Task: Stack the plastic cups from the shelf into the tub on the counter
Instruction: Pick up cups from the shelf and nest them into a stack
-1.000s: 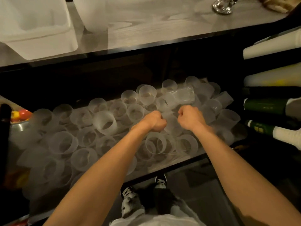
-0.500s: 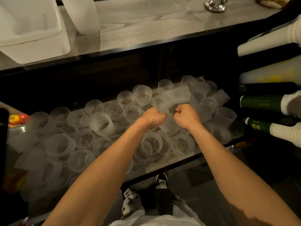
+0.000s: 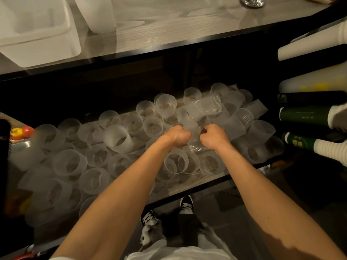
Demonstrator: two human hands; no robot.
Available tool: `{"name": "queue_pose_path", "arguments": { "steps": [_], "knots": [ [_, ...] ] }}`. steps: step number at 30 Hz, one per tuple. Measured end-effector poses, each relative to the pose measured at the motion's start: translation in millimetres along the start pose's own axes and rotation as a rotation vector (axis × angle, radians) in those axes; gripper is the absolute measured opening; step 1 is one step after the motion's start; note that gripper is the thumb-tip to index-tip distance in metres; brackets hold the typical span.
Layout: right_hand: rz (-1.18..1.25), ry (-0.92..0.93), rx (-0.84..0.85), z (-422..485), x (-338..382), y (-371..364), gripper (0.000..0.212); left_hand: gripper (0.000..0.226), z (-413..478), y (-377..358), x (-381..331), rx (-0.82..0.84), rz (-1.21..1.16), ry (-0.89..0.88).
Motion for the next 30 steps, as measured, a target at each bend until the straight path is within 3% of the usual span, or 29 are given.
{"name": "queue_pose_path", "arguments": {
  "steps": [5,12,18,22,25,30],
  "knots": [
    [-0.029,-0.021,-0.015,0.5,-3.4,-3.1,0.012,0.034,3.1,-8.0,1.3,0.041,-0.058,0.023],
    [0.087,-0.029,-0.019,-1.6,-3.4,0.0,0.014,0.012,8.8,-6.9,0.4,-0.025,-0.256,0.005],
    [0.189,-0.016,-0.085,-0.7,0.8,13.6,0.005,0.016,4.4,10.0,-2.9,-0.087,-0.341,-0.016],
    [0.235,-0.015,-0.133,-1.7,10.9,22.3,0.018,0.030,-0.4,24.6,-8.8,-0.085,-0.388,-0.062],
    [0.179,0.061,-0.178,-4.5,35.3,31.8,0.032,0.021,-13.6,46.3,-9.5,-0.097,-0.457,-0.088],
    [0.400,0.208,-0.120,-7.5,100.3,24.2,0.022,0.026,-42.5,117.9,9.9,-0.291,-0.461,-0.179]
  ]
}}
Point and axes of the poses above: each hand's wrist, its own z-axis towards the middle knuckle, its own y-axis out of the back of the hand, x = y × z, the point moved 9 cm from there along z, towards the middle knuckle, and after that the axes turned 4 degrees about y, right-handed, at the moved point
